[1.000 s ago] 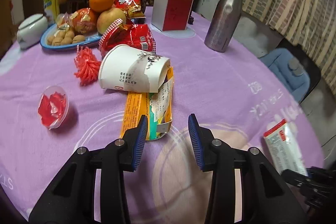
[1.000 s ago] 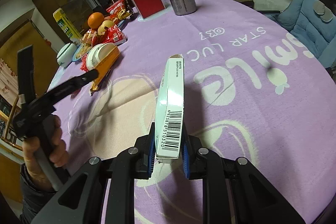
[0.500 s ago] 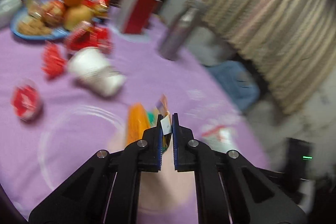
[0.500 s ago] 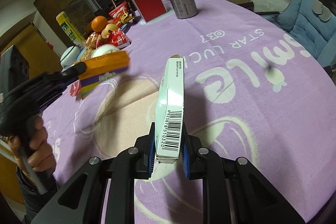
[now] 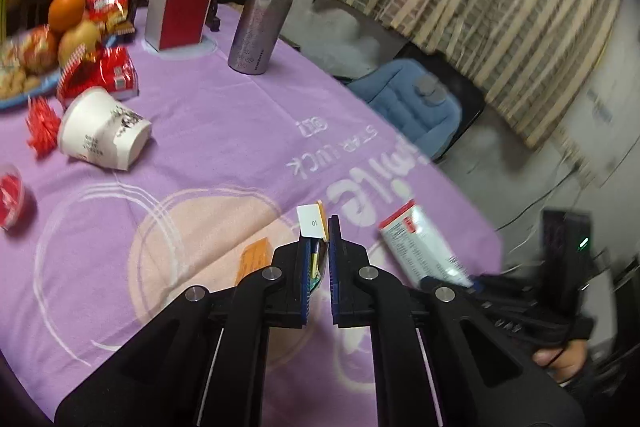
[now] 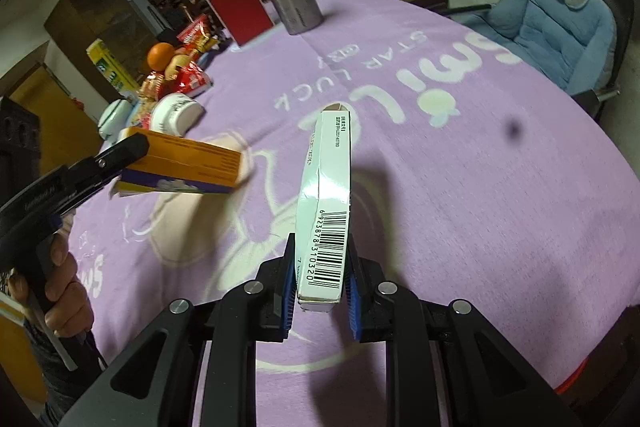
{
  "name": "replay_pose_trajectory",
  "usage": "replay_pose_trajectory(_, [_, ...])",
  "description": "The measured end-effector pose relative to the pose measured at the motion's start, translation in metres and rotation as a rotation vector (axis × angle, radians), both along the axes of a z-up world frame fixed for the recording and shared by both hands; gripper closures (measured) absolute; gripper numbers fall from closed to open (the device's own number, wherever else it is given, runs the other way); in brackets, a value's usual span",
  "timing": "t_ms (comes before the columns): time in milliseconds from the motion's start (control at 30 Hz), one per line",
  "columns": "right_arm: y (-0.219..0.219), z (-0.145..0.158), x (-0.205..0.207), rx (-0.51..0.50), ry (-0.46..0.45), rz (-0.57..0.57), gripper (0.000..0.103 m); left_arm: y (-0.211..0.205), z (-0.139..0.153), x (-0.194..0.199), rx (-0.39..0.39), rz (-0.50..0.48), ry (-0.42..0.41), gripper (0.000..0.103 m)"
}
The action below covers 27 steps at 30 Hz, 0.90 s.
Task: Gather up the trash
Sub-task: 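Grasp the orange snack wrapper with the left tool while the right tool holds the white box, then carry the orange wrapper and white box in both tools over the red wastebasket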
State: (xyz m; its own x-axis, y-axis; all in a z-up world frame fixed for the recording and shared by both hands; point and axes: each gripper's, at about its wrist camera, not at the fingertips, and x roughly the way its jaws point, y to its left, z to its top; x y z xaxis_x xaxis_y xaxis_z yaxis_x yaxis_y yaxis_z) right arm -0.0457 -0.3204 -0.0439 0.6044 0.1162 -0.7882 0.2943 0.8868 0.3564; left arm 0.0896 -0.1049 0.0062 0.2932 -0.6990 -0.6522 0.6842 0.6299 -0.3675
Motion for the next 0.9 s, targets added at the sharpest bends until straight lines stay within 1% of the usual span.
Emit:
replay_pose_trajectory(133, [0.007,-0.001,0.006,-0.007,0.004,0.02,0.081,-0.019,-0.021,-0.008,0.173,-0.018,-0.047,0.087])
replay_pose_trajectory(167, [0.009,0.0,0.008,-0.009,0.002,0.025,0.081,-0.022,-0.027,-0.009,0.205,-0.023,-0.055,0.086])
replay_pose_trajectory(200, [0.01,0.0,0.009,-0.012,0.0,0.028,0.081,-0.024,-0.031,-0.01,0.227,-0.025,-0.061,0.086])
replay_pose_trajectory(233, [0.012,0.001,0.012,-0.017,-0.003,0.032,0.081,-0.026,-0.035,-0.01,0.236,-0.028,-0.06,0.089])
replay_pose_trajectory(300, [0.014,0.002,0.013,-0.021,-0.006,0.037,0.081,-0.025,-0.039,-0.008,0.236,-0.03,-0.051,0.094])
replay_pose_trajectory(467, [0.014,0.003,0.012,-0.028,-0.013,0.03,0.082,-0.021,-0.035,-0.007,0.224,-0.015,-0.043,0.096])
replay_pose_trajectory(567, [0.011,0.004,0.006,-0.022,-0.024,0.019,0.082,-0.016,-0.024,-0.009,0.166,-0.014,-0.035,0.096])
replay_pose_trajectory(667, [0.007,0.007,-0.002,-0.008,-0.042,0.002,0.082,-0.008,-0.008,-0.014,0.063,-0.033,-0.024,0.096])
replay_pose_trajectory(733, [0.003,0.009,-0.01,0.003,-0.054,-0.016,0.082,-0.008,0.0,-0.019,0.017,-0.054,-0.024,0.096])
replay_pose_trajectory(800, [0.001,0.01,-0.018,0.011,-0.064,-0.026,0.082,-0.01,0.007,-0.028,-0.007,-0.086,-0.038,0.096])
replay_pose_trajectory(900, [-0.001,0.013,-0.034,0.013,-0.079,-0.036,0.082,-0.019,0.011,-0.042,-0.005,-0.128,-0.048,0.096])
